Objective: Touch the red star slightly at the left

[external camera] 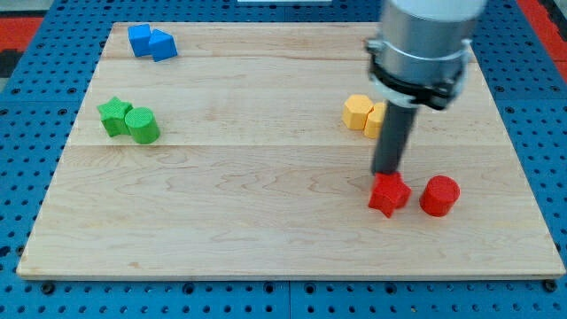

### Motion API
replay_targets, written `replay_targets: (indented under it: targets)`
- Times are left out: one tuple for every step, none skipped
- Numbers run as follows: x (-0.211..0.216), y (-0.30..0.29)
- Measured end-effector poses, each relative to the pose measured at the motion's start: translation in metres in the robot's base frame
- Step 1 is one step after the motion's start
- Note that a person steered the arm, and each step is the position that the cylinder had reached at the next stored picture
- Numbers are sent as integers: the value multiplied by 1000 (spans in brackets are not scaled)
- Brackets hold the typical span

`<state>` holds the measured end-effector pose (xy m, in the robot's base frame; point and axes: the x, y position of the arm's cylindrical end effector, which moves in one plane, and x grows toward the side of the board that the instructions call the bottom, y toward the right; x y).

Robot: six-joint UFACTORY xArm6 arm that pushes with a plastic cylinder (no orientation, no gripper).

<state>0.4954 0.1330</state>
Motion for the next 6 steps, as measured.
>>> replay_targets:
  targets:
    - [7,-2]
    - [-12,-42]
    - [36,-77]
    - [70,-55]
    - [53,-47]
    - [50,-26]
